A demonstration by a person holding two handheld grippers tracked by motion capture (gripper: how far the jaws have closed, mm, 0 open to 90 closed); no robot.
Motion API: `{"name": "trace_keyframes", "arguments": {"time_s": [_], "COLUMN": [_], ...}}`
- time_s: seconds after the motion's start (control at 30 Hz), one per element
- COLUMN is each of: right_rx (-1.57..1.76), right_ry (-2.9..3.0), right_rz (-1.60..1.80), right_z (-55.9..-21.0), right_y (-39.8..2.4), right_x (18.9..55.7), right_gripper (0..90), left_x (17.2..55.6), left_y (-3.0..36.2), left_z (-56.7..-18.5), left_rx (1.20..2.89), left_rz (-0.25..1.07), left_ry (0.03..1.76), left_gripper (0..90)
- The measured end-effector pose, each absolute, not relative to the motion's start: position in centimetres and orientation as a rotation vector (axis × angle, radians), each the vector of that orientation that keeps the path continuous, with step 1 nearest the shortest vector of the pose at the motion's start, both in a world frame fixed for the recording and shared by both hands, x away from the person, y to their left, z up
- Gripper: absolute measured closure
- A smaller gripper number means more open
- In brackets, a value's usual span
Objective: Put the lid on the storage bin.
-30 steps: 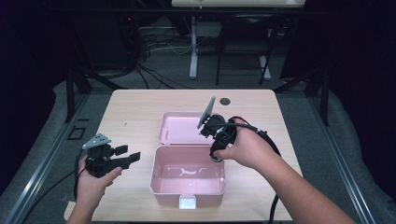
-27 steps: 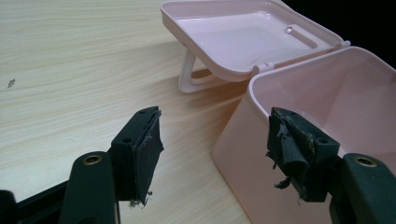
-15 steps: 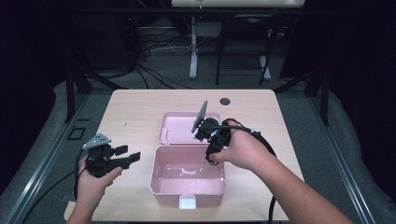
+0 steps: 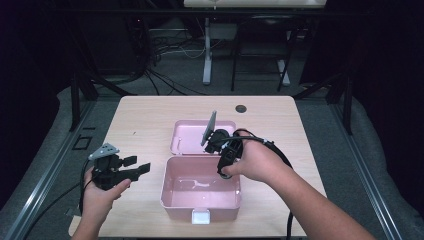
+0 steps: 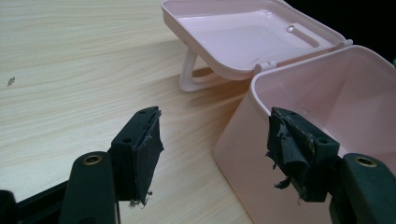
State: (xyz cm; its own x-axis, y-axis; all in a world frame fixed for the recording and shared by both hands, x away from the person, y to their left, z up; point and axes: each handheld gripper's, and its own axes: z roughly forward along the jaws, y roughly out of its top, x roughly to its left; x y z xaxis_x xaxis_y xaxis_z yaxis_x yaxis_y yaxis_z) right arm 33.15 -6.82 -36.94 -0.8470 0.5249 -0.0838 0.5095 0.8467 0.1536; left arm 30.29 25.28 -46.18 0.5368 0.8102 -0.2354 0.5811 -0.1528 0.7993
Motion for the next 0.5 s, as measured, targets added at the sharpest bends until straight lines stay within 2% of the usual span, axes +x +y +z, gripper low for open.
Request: {"name": "trace_keyframes", "arguments": {"time_s": [0.5], "right_rx": [0.751], "right_ry": [2.918], "right_rz": [0.163], "right_z": [-37.76], "right_y": [-6.34], "right_x": [33.05], "right_gripper": [50.0], "left_x": [30.35], "left_y": [25.34], "left_z": [-46.25], "left_rx": [1.849], "left_rz": [0.306], "left_ry": [1.147], "left_gripper": [34.6]}}
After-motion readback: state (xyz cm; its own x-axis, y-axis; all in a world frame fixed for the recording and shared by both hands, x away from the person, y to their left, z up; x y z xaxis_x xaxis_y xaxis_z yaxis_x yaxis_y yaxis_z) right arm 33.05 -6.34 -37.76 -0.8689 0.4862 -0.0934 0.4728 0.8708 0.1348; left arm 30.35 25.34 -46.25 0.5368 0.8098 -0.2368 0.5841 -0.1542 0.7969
